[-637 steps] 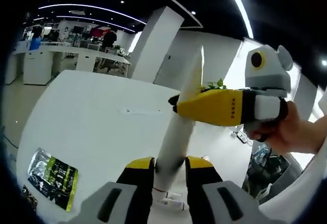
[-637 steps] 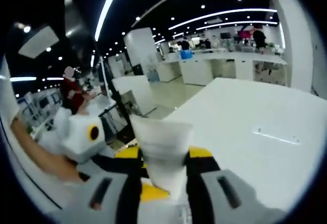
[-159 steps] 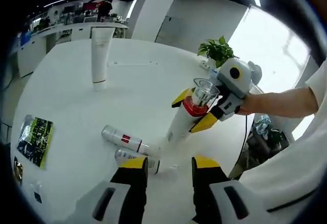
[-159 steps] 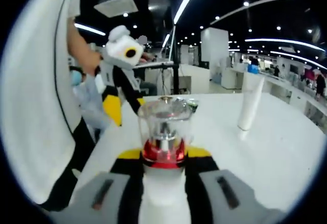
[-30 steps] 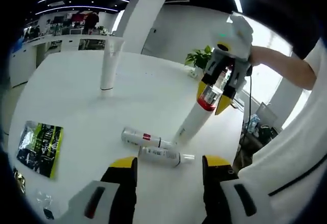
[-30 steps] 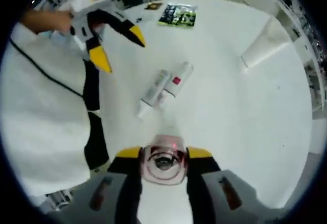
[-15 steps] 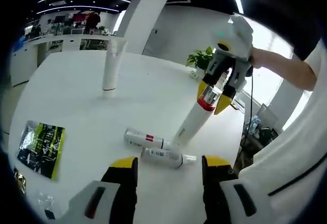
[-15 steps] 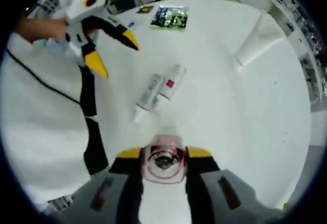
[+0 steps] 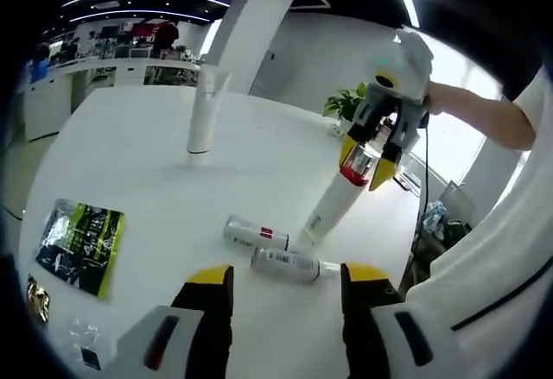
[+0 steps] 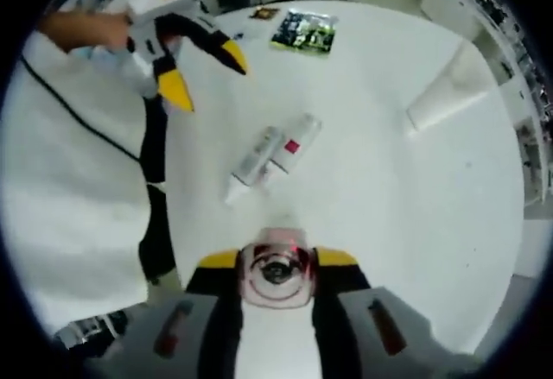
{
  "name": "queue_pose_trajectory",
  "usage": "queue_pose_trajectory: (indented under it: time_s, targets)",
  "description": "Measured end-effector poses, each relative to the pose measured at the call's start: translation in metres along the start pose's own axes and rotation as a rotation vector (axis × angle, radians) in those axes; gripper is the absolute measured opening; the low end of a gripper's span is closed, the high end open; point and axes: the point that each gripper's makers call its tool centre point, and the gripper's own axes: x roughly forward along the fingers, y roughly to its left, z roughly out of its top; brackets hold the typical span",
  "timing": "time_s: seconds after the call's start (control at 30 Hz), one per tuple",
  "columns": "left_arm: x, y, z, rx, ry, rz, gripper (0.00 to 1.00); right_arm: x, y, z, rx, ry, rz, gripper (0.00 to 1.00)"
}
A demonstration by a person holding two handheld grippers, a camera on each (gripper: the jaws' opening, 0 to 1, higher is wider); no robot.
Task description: Arrange the skincare products in the storage area until every visible bottle or jar stands upright without overlapping.
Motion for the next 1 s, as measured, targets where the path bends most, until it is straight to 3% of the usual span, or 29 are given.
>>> queue_pose_trajectory:
  time_s: [0.37,0.8,1.0]
  targets:
    - [-0.006,0.006,0.002,-0.025,-0.030,0.028,0.50,-0.012,-0.028,0.011,-0.049,0.016,-0.013,0.26]
    - [-0.022,0.017,-0.005,-0.065,-0.049,0.079,0.50,-0.009,-0.050,0.022,-0.088,0.021,0.013,0.26]
    - [-0.032,0.023,-0.006,-0.085,-0.061,0.107,0.50,-0.012,-0.071,0.031,-0.117,0.030,0.000,0.26]
